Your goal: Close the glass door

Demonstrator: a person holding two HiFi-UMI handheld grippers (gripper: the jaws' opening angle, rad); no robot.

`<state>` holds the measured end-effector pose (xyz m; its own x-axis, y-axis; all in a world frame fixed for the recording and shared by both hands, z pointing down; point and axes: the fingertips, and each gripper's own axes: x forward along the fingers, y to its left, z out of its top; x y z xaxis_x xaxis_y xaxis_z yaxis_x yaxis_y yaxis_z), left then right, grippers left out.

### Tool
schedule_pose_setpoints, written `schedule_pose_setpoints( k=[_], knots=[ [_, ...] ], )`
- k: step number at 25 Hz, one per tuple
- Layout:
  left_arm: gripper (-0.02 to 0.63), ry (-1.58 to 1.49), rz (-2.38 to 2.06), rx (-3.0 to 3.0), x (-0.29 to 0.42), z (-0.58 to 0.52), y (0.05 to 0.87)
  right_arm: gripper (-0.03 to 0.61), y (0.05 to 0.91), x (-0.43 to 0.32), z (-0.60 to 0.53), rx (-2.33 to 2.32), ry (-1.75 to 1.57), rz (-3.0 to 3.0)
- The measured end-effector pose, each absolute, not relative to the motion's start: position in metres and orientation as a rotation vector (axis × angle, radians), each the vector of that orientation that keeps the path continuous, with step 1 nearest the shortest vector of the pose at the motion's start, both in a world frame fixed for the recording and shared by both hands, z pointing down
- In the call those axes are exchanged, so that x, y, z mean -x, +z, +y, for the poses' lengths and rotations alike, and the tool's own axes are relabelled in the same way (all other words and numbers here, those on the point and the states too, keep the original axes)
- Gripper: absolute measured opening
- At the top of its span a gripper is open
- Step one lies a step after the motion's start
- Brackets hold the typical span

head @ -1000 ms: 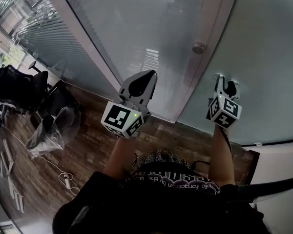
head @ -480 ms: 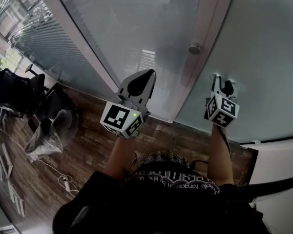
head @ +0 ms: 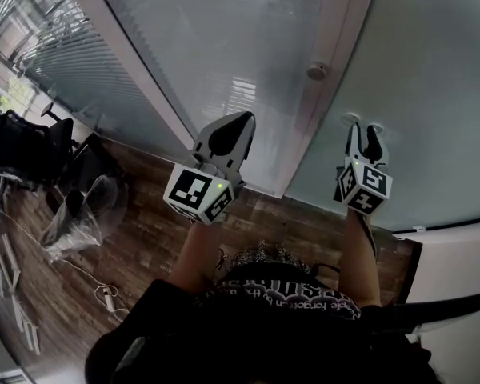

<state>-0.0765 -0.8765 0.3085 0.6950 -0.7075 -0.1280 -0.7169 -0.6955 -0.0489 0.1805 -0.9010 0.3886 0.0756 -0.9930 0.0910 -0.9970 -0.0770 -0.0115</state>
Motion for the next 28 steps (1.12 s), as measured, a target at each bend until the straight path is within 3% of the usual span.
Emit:
schedule_pose_setpoints(
  k=[8,11,12,28],
  knots=[
    [0.002,0.142,1.164,2.796,0.069,-0.861,0.307,0.116,0.370,-0.161,-0.861,-2.173,0.029,-2.241],
    [0.002,0.146,1.166,2.790,0.067,-0.854,0.304,0.012,0.349,-0.146,-0.849,-2.112,-0.035,-2.285],
    [0.002,0.146,1.165,2.788,0.065,-0.851,0.303,0.005,0.345,-0.142,-0.845,-2.091,-0.050,-2.301],
    [0.002,0.103,1.249,2.794,0.057,-0.832,0.316,0.003,0.314,-0.128,-0.805,-2.027,-0.190,-2.436]
  ],
)
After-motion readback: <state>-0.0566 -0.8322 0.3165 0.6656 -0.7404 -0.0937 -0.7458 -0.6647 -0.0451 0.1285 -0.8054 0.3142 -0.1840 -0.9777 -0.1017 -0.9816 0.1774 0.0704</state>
